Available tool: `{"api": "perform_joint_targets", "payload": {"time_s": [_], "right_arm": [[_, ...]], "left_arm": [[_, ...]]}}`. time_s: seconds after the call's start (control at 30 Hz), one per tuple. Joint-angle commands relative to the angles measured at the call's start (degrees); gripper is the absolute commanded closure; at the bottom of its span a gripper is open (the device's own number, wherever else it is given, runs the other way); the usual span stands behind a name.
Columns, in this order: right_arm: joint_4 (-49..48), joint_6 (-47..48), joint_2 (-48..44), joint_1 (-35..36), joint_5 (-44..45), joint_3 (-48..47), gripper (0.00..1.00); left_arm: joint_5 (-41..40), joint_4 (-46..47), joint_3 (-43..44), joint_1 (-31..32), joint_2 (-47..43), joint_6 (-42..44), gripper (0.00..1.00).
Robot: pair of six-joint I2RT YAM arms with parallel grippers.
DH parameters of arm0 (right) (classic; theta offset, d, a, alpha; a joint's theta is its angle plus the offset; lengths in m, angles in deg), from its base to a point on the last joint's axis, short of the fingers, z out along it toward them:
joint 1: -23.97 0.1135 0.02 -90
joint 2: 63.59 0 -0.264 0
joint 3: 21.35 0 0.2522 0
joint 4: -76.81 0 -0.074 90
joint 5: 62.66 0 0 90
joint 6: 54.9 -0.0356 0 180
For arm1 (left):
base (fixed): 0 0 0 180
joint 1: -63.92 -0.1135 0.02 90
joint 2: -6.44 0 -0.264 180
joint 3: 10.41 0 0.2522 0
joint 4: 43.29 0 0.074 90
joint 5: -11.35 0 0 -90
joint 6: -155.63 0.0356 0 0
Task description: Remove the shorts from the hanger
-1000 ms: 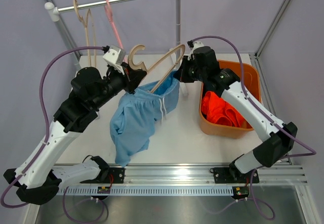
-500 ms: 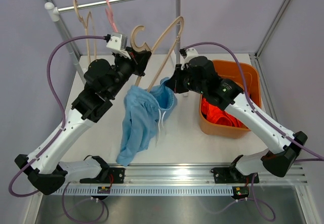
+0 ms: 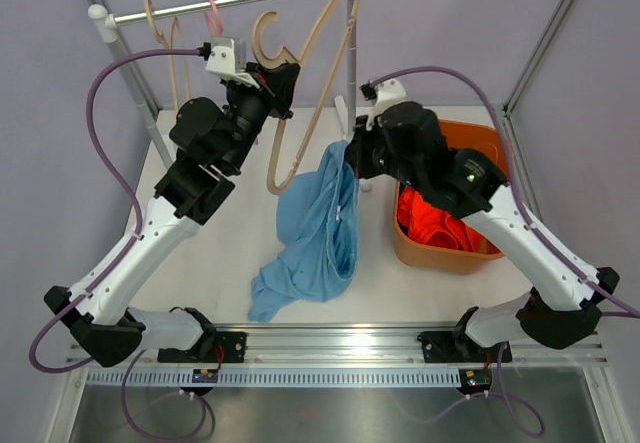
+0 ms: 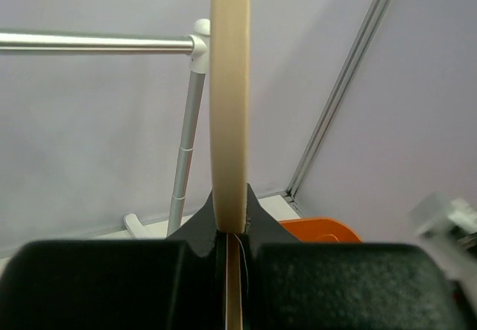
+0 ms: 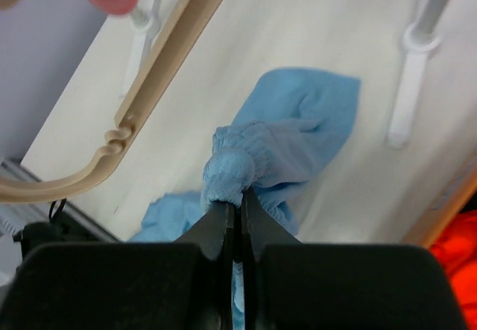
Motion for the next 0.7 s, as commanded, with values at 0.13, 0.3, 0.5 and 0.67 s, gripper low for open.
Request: {"api": "perform_joint_targets", "payload": {"time_s": [0.13,0.3,0.5,0.67], "right_arm": [[3.82,14.10,0.18,-0.06,22.07,-31.56,1.00],[-12.09,32.79,2.04,-0.06,36.84,-43.55,1.00],[-39.03,52.67,0.45,-0.06,39.59,-40.03,1.00],[-38.57,55.71,4.05,-2.42,38.99,-43.54,1.00]], "left_arm": [[-4.10,-1.59,3.79,0.20,-3.09,0.84,1.00],[-4.28,-3.70,3.09,0.20,-4.41,0.76,1.00],[-3.83,-5.28,2.56,0.20,-4.86,0.67,1.00],[-3.57,-5.46,2.12,0.20,-5.03,0.58,1.00]]}}
